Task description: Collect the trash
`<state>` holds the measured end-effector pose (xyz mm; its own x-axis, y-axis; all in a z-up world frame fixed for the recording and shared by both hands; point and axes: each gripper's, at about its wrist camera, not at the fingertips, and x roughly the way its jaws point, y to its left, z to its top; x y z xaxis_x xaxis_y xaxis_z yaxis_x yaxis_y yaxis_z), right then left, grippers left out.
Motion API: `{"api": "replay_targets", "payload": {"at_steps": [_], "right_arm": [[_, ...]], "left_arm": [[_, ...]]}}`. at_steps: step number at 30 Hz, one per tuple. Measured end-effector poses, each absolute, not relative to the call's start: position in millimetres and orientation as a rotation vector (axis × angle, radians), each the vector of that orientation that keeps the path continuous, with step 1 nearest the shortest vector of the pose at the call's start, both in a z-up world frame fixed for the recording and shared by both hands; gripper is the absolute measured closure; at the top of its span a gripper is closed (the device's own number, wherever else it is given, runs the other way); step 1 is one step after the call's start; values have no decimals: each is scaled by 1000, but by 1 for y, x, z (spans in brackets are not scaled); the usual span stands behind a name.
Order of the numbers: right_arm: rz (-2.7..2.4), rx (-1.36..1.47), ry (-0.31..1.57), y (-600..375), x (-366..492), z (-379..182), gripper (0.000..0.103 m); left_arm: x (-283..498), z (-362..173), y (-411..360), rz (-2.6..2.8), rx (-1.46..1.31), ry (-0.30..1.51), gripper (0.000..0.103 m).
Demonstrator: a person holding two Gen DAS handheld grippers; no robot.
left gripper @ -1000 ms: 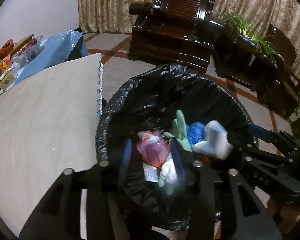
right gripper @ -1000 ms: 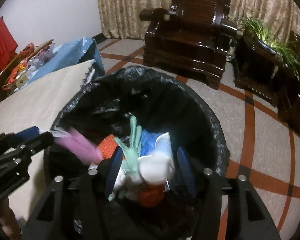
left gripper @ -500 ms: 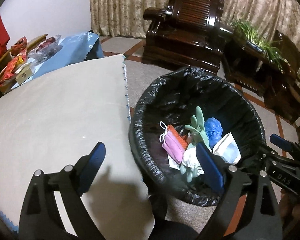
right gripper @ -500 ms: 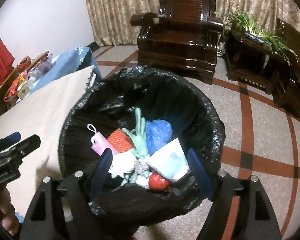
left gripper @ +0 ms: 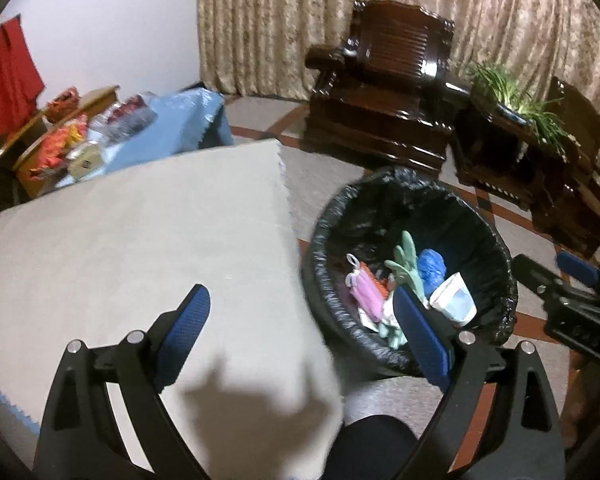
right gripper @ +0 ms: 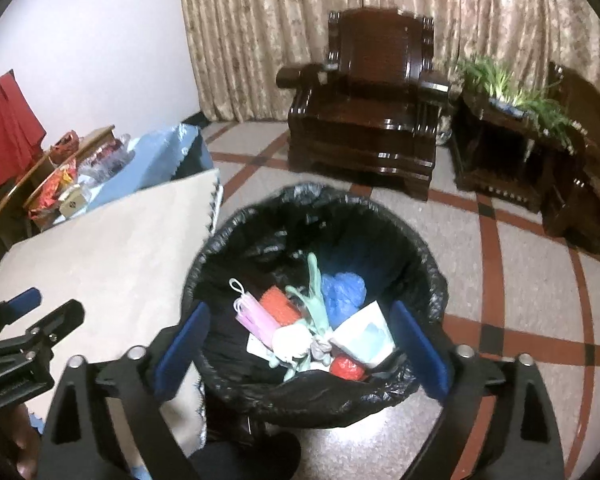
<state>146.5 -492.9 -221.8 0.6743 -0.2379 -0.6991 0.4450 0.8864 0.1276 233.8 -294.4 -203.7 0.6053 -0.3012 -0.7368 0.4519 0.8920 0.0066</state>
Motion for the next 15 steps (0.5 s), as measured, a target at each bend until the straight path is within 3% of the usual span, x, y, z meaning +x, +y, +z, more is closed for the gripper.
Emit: {"api": "replay_targets", "payload": {"at_steps": [15], "right_arm": [[-486, 112, 700, -397, 141, -155, 6]], "left_arm": [[198, -123, -201, -296, 162, 683, 8]]}}
